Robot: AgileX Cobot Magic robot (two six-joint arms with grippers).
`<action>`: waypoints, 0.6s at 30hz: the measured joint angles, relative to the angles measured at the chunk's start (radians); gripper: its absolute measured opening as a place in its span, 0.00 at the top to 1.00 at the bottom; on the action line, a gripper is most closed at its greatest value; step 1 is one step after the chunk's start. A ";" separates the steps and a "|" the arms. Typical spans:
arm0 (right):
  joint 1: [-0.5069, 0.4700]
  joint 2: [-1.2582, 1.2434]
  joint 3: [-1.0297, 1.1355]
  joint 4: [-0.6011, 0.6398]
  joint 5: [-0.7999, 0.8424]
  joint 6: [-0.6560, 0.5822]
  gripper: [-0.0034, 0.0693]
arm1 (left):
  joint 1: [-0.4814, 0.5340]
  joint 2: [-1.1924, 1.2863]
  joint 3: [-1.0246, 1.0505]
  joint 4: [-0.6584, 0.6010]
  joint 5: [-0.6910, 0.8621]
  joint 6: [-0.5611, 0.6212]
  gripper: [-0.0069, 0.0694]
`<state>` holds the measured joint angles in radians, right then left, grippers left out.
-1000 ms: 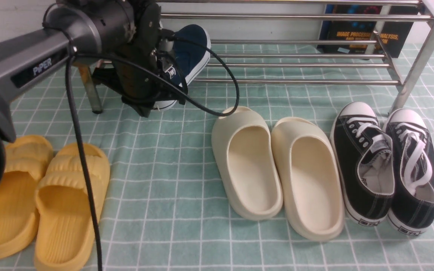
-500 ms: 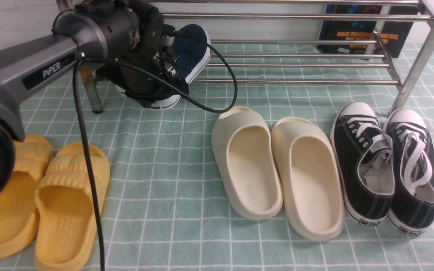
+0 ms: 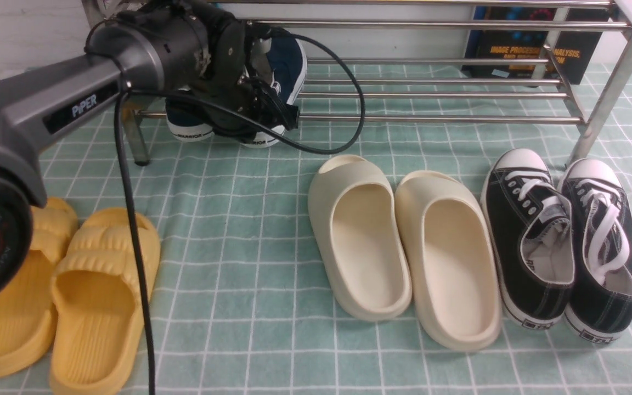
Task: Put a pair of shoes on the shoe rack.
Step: Use the left arm to put a shoe into the shoe rack
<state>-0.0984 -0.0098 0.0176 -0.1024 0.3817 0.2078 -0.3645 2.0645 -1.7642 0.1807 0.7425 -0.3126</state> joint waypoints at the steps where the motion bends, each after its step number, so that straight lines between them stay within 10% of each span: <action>1: 0.000 0.000 0.000 0.000 0.000 0.000 0.62 | 0.000 0.002 0.000 0.000 -0.005 0.000 0.93; 18: 0.000 0.000 0.000 0.000 0.000 0.000 0.62 | 0.000 0.007 -0.088 0.045 0.056 -0.035 0.92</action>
<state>-0.0984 -0.0098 0.0176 -0.1024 0.3817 0.2078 -0.3645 2.0719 -1.8521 0.2253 0.7989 -0.3479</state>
